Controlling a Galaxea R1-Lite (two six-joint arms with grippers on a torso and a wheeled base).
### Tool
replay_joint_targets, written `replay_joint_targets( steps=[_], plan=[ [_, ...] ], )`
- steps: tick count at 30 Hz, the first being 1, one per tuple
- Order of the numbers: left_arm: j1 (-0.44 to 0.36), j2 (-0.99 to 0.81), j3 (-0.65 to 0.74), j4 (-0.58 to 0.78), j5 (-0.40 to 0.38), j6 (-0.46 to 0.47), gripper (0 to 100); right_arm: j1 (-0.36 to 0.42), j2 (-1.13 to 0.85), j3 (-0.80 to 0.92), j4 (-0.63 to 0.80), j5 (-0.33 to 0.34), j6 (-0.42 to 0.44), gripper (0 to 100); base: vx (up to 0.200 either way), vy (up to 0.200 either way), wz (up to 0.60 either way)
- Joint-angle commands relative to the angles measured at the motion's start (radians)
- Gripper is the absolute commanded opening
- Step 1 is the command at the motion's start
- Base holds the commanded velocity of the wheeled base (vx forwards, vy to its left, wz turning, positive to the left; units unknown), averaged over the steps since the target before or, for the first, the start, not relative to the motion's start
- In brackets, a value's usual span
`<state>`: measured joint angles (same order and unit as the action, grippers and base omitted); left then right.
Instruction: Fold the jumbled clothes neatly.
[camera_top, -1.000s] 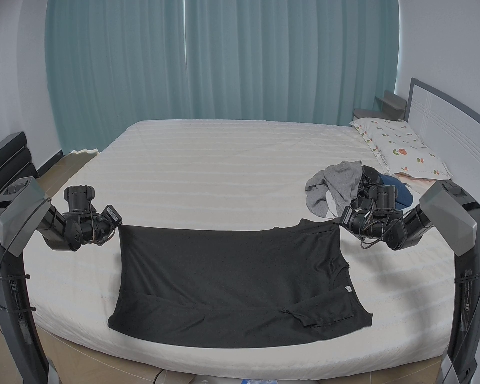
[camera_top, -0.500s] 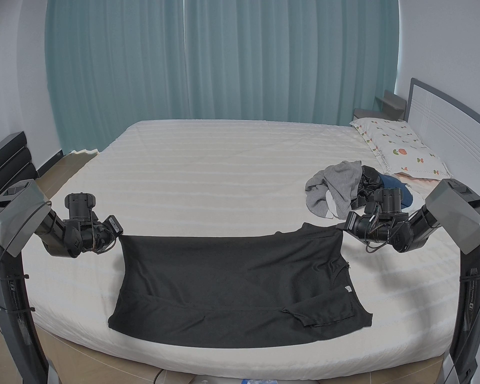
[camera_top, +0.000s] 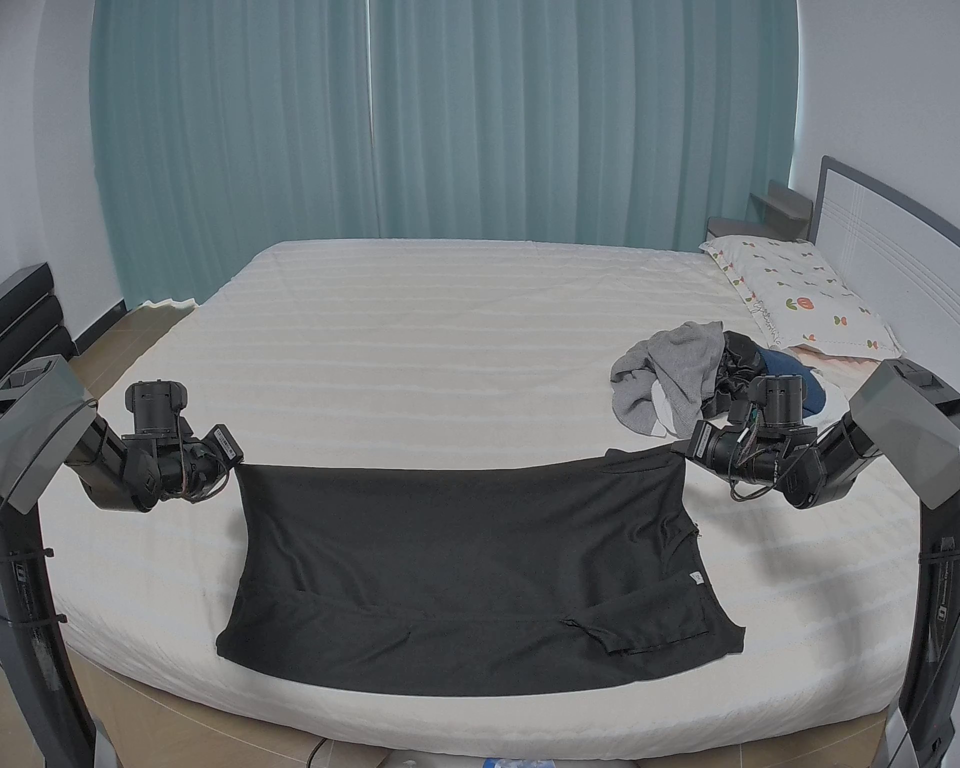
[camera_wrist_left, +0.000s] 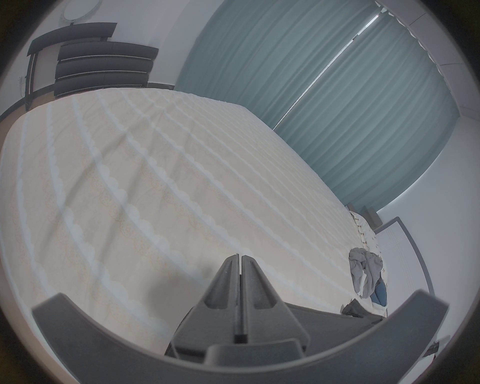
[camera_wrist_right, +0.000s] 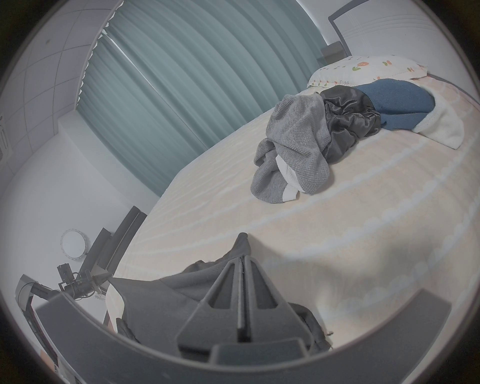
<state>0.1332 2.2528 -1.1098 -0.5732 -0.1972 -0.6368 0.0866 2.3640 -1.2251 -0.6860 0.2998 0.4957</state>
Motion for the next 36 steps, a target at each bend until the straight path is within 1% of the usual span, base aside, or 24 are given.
replay_joint_targets(
  steps=[1, 3, 6, 11, 20, 23, 24, 25, 26, 27, 31, 35, 36],
  plan=[
    [-0.001, 0.041, -0.058, 0.006, 0.002, -0.063, 0, 0.002, 0.041, -0.043, -0.001, -0.002, 0.006, 0, 0.0, 0.0, 0.0],
    [0.0, 0.056, -0.079, 0.007, 0.004, -0.092, 0, 0.002, 0.052, -0.059, -0.001, -0.002, 0.02, 0, 0.0, 0.0, 0.0],
    [-0.001, 0.062, -0.082, 0.007, 0.002, -0.095, 0, 0.004, 0.058, -0.071, -0.003, -0.002, 0.035, 0, 0.0, 0.0, 0.0],
    [-0.001, 0.064, -0.084, 0.009, 0.002, -0.096, 0, 0.004, 0.044, -0.062, 0.0, -0.001, 0.037, 0, 0.0, 0.0, 0.0],
    [0.0, 0.028, -0.021, 0.01, 0.001, -0.076, 0, -0.007, -0.017, 0.01, 0.002, 0.004, 0.037, 0, 0.0, 0.0, 0.0],
    [0.0, 0.005, 0.007, 0.009, 0.001, -0.06, 0, -0.013, -0.042, 0.049, 0.002, 0.009, 0.033, 0, 0.0, 0.0, 0.0],
    [0.0, -0.012, 0.033, 0.009, -0.001, -0.032, 0, -0.018, -0.058, 0.076, 0.002, 0.012, 0.029, 0, 0.0, 0.0, 0.0],
    [0.0, -0.012, 0.033, 0.009, -0.001, -0.032, 0, -0.018, -0.058, 0.076, 0.002, 0.012, 0.029, 0, 0.0, 0.0, 0.0],
    [0.0, -0.03, 0.067, 0.003, -0.001, 0.006, 0, -0.019, -0.08, 0.107, 0.003, 0.018, 0.026, 0, 0.0, 0.0, 0.0],
    [0.0, -0.041, 0.084, 0.003, -0.002, 0.023, 0, -0.022, -0.091, 0.121, 0.005, 0.024, 0.026, 0, 0.0, 0.0, 0.0],
    [0.002, -0.078, 0.14, 0.001, -0.002, 0.065, 0, -0.03, -0.129, 0.184, 0.008, 0.047, 0.014, 0, 0.0, 0.0, 0.0],
    [0.003, -0.102, 0.192, -0.001, -0.002, 0.105, 0, -0.038, -0.149, 0.245, 0.005, 0.059, -0.025, 0, 0.0, 0.0, 0.0],
    [0.003, -0.111, 0.219, -0.001, -0.002, 0.124, 0, -0.044, -0.155, 0.276, 0.003, 0.059, -0.055, 0, 0.0, 0.0, 0.0]
  ],
)
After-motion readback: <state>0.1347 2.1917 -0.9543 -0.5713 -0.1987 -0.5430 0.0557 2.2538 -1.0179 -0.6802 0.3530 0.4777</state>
